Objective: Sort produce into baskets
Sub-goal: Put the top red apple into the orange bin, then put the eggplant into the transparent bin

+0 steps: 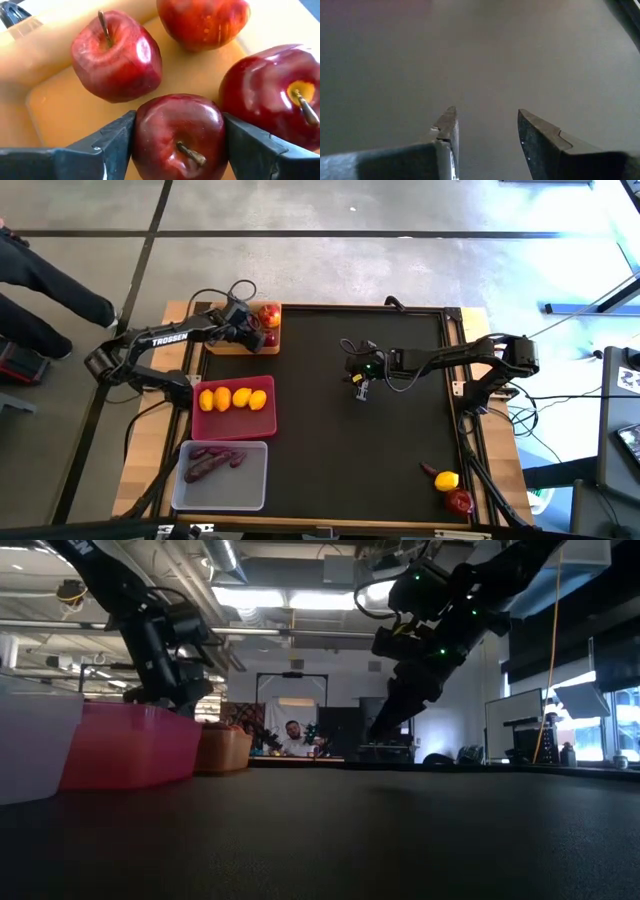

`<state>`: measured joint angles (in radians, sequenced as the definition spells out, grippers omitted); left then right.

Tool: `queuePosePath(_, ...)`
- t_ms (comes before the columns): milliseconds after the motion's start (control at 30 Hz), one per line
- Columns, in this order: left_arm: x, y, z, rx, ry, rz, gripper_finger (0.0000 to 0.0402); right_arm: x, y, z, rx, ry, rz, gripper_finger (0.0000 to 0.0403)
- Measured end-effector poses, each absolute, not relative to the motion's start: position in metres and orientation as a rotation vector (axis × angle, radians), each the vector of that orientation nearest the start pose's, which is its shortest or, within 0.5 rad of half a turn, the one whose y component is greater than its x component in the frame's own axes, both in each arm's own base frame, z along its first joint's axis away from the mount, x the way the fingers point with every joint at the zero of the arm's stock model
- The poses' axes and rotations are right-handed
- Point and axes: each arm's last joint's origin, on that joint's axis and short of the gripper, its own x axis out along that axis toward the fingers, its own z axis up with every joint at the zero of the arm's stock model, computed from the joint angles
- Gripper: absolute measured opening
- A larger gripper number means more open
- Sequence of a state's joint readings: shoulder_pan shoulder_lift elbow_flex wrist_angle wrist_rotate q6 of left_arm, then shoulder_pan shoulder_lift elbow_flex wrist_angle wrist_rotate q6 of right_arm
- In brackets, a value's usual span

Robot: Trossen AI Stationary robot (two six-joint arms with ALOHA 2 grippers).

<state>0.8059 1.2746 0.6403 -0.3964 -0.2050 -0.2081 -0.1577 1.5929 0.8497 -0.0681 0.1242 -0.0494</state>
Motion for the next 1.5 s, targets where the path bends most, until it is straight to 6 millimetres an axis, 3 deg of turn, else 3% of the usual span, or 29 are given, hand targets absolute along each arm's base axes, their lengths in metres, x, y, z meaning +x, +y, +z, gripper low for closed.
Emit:
queuePosePath(267, 0.152, 0.167, 0.176, -0.492, 0.936, 1.025, 0.0316, 0.309, -0.053, 0.176, -0.033, 0.816, -0.246, 0.0144)
queuePosePath(533, 0.151, 0.165, 0.18, -0.475, 0.955, 1.012, 0.0316, 0.309, -0.053, 0.176, -0.033, 0.816, -0.246, 0.0144)
queuePosePath(867, 0.152, 0.159, 0.231, -0.44, 0.902, 0.992, 0.0315, 0.31, -0.053, 0.177, -0.045, 0.803, -0.242, 0.0144)
queuePosePath(1167, 0.149, 0.133, 0.266, -0.396, 0.72, 0.942, 0.0314, 0.308, -0.051, 0.179, -0.024, 0.811, -0.211, 0.0144)
queuePosePath(1500, 0.157, 0.092, 0.287, -0.337, 0.584, 0.761, 0.0313, 0.276, -0.037, 0.224, 0.034, 0.786, -0.158, 0.0144)
